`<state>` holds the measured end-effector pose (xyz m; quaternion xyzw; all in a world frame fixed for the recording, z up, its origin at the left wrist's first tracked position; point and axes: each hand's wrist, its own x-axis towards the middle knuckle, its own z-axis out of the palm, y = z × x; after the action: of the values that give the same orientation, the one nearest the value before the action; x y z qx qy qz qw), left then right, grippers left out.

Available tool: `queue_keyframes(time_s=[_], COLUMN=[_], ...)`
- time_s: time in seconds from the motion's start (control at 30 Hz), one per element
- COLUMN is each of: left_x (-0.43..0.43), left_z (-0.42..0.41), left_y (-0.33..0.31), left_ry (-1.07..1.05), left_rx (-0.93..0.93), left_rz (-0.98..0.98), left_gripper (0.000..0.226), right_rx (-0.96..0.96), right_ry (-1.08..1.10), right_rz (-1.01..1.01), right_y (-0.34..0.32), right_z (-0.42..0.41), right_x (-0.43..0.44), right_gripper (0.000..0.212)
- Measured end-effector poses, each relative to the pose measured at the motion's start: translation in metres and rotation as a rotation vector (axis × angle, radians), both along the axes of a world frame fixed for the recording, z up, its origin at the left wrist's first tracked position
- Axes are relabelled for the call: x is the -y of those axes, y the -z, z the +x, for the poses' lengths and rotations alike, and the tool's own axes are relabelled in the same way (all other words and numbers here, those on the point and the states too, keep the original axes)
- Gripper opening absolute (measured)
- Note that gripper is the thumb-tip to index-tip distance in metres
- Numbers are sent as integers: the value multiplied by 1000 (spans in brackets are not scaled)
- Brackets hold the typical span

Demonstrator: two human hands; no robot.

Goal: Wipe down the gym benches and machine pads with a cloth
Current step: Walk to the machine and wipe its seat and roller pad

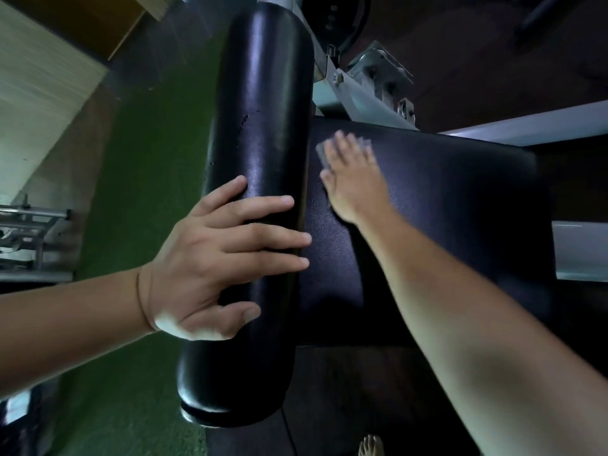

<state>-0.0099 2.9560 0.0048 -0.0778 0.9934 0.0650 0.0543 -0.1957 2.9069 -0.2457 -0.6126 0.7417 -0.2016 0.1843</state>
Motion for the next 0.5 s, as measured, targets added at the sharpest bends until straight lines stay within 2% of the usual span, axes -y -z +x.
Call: queue_keyframes(time_s=[0.1, 0.17, 0.27, 0.37, 0.5], left_x=[1, 1, 1, 1, 1], left_z=[-1, 0, 0, 0, 2], left_y=[2, 2, 1, 1, 4], left_ry=[3, 5, 12, 14, 19], left_rx=[-4, -4, -6, -13, -23], left_rz=[-9, -10, -4, -5, -17], left_gripper=[65, 65, 64, 65, 66], right_rx=[-5, 15, 11, -6, -3], right_ry=[124, 141, 22, -86, 62], right_rz=[28, 30, -37, -58, 27], right_y=[3, -6, -10, -6, 1], right_z=[-22, 0, 36, 19, -18], right_x=[25, 18, -18, -14, 31], right_gripper=[63, 64, 67, 63, 62])
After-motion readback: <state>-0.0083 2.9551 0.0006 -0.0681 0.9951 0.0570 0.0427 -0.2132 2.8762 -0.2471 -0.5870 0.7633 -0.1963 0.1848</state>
